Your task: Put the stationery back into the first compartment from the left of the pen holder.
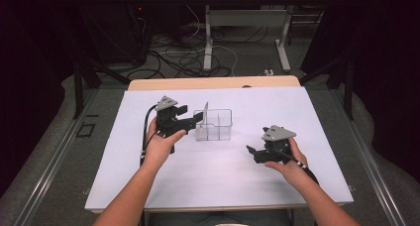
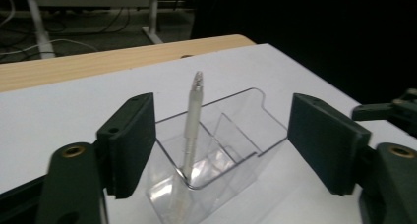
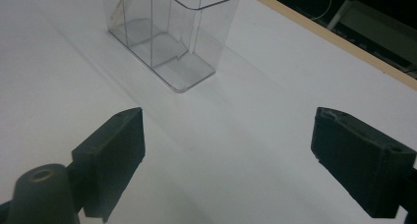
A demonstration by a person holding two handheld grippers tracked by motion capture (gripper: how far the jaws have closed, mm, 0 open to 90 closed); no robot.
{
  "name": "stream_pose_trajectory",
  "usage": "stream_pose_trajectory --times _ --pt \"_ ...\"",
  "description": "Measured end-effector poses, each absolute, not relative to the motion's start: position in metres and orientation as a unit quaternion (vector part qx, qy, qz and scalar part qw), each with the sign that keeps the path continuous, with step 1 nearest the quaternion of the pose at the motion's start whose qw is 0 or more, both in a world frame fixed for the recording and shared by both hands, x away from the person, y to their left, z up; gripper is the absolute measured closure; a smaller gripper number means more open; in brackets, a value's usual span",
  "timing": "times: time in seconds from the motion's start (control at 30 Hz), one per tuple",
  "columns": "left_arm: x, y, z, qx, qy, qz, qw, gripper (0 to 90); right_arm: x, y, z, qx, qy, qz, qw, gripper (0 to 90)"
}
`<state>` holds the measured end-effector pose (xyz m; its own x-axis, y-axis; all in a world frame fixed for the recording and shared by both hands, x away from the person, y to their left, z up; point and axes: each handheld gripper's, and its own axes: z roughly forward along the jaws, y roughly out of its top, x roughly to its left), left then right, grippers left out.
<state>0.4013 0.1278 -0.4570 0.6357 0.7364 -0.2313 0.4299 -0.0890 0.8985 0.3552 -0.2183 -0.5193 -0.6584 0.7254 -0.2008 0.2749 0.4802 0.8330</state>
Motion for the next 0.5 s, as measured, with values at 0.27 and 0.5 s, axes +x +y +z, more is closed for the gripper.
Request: stream_pose_trajectory --times 0.27,0.5 --pt "0.386 0.152 -0.453 0.720 0.413 0.155 0.535 21.8 0.356 -0.220 -0.520 0.311 0.814 0.406 0.276 12.8" --pt "0.375 0.174 -0.461 0.712 0.448 0.143 0.521 19.1 0.356 -0.222 -0.520 0.313 0.812 0.406 0.278 12.8"
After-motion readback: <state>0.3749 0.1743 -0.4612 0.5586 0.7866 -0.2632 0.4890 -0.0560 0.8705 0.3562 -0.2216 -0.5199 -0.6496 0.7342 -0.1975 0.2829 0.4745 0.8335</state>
